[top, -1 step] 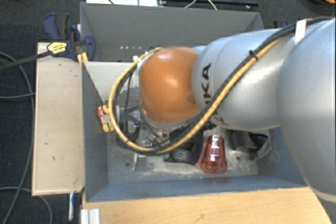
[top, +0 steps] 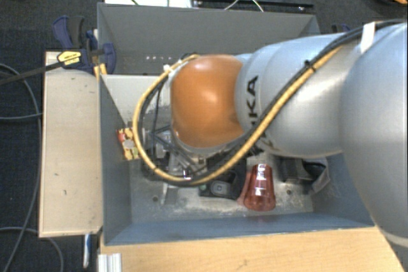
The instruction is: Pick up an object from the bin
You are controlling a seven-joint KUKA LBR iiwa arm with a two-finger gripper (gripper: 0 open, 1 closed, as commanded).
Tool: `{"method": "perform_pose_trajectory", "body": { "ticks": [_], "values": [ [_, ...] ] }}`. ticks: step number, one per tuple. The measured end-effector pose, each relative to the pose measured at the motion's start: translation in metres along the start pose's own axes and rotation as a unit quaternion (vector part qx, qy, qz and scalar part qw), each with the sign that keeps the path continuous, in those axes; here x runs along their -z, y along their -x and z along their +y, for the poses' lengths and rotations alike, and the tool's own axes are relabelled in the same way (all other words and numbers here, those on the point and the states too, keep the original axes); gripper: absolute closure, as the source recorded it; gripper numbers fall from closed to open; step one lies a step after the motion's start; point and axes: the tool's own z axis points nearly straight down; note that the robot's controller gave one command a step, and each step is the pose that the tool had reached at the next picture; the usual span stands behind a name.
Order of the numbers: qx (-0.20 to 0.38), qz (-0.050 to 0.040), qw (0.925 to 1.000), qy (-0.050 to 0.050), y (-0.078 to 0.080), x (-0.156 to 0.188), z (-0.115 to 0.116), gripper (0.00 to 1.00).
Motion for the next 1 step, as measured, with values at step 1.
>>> {"method": "perform_pose_trajectory", "body": {
  "ticks": [1],
  "values": [
    [0.174, 0.0009, 0.9848, 0.000, 0.0670, -0.0133, -0.0232, 0.00]
  ]
}}
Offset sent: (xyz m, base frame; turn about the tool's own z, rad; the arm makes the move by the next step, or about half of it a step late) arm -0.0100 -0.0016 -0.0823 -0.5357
